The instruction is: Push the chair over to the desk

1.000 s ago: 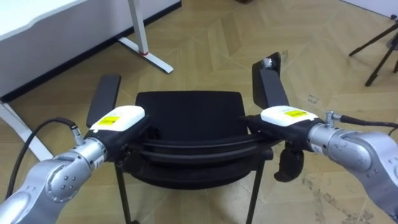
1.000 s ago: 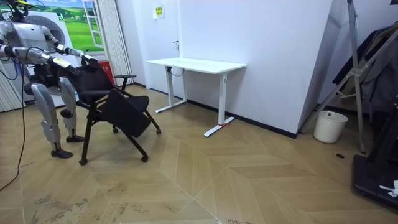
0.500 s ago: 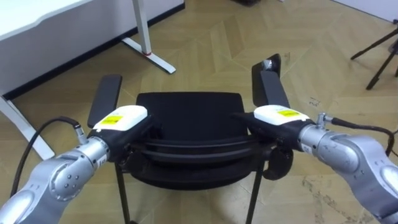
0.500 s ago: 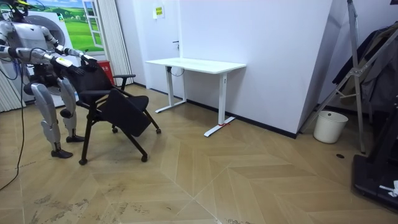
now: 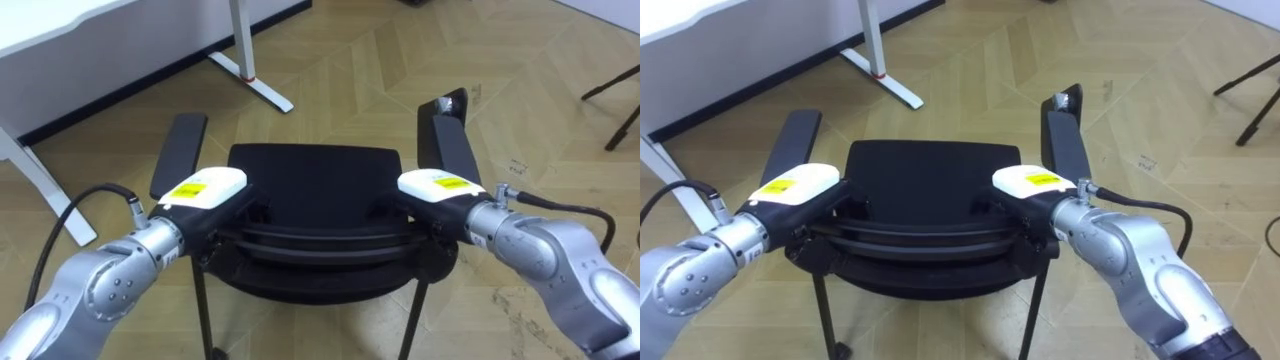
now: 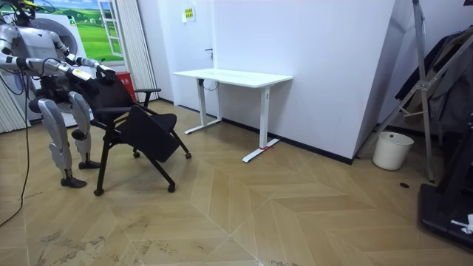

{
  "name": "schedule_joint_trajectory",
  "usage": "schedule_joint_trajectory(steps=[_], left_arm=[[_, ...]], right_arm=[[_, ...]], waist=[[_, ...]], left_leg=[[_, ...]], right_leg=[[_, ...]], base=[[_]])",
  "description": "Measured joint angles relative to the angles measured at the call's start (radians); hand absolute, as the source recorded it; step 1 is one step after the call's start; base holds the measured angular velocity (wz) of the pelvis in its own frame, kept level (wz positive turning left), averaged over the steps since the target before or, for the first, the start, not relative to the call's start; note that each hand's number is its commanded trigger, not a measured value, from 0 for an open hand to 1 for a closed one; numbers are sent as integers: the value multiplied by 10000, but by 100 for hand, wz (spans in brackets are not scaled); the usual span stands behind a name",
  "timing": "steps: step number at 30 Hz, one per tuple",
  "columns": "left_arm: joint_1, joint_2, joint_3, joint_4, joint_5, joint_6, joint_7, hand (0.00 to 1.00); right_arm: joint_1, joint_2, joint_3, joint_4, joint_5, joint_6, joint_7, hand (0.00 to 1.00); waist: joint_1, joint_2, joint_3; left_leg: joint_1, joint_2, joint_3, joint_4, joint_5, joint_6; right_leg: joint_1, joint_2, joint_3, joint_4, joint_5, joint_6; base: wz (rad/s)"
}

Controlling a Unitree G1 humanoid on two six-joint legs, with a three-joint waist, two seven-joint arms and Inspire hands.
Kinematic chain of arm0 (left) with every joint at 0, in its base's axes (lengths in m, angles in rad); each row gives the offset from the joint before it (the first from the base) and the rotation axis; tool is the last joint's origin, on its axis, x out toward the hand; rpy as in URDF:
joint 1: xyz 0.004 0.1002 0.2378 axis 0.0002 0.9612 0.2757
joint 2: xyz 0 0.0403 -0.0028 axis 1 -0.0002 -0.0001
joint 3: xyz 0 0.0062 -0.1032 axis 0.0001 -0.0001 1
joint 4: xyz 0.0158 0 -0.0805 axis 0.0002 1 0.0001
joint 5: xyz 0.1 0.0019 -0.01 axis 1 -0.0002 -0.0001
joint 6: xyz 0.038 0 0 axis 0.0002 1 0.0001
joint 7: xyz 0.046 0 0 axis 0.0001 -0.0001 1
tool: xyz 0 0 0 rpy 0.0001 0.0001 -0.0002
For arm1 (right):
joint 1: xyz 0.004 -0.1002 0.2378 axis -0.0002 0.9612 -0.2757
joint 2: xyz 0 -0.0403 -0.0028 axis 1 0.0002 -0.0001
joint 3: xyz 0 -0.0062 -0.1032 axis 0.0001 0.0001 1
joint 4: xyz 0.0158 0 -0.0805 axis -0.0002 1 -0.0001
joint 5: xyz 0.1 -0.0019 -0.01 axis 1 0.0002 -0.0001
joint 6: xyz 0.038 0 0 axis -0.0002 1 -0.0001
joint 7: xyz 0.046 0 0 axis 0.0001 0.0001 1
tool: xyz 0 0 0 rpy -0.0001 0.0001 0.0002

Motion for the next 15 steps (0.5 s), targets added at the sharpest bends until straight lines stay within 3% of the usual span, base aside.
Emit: schedule_joint_trajectory(steps=[8, 15], left_arm=[[0, -12, 67, 34, 7, 110, 50, 100], [0, -12, 67, 225, -8, -59, 247, 100]], right_arm=[[16, 13, 26, 97, -441, -444, -494, 100], [9, 9, 23, 403, -406, -770, -981, 100]], waist=[[-112, 33, 5], [-177, 37, 8]], left_leg=[[-144, -6, -36, 67, 1, -2], [-141, -16, -51, 96, 2, 0]], right_leg=[[-47, -14, -56, 8, -3, -6], [-32, -29, -56, 28, -4, -6]], base=[[0], [0]])
